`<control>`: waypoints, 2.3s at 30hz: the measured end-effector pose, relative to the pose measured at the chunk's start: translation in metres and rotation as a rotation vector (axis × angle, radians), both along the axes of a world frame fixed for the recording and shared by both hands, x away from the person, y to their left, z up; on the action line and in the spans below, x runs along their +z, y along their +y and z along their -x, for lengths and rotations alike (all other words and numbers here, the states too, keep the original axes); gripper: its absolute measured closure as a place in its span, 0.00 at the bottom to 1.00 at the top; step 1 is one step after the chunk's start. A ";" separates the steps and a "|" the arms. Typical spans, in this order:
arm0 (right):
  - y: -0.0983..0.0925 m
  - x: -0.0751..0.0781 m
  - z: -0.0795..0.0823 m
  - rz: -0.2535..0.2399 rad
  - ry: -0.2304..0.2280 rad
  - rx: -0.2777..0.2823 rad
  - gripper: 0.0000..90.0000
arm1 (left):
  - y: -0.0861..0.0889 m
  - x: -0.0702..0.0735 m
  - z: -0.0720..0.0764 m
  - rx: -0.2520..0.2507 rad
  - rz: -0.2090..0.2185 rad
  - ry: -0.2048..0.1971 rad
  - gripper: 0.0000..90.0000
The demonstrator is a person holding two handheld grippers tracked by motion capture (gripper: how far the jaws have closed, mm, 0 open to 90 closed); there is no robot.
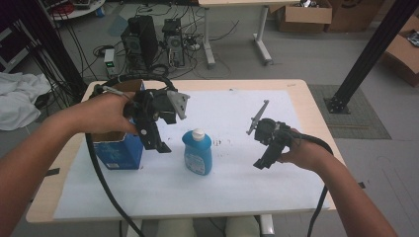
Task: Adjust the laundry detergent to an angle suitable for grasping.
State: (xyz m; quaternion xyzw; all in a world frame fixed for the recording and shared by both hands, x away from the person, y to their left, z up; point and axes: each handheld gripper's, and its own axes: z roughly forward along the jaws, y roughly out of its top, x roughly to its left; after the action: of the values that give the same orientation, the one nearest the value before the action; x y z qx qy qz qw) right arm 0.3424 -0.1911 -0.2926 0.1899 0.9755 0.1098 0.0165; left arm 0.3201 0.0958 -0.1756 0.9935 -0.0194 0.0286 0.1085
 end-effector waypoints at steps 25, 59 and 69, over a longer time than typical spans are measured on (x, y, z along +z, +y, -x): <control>0.008 0.010 0.009 -0.041 -0.019 -0.023 0.18 | 0.004 0.000 0.000 0.009 -0.003 -0.011 0.23; 0.033 0.018 0.028 -0.227 -0.045 -0.136 0.18 | 0.012 -0.002 -0.002 0.027 -0.014 -0.020 0.23; 0.045 0.013 0.033 -0.276 -0.066 -0.150 0.18 | 0.013 -0.002 -0.002 0.032 -0.018 -0.015 0.23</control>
State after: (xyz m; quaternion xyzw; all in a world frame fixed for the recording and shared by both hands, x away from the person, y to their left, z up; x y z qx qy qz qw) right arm 0.3091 -0.1460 -0.2800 0.2590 0.9331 0.2476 0.0302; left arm 0.3225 0.1088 -0.1777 0.9944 -0.0043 0.0376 0.0989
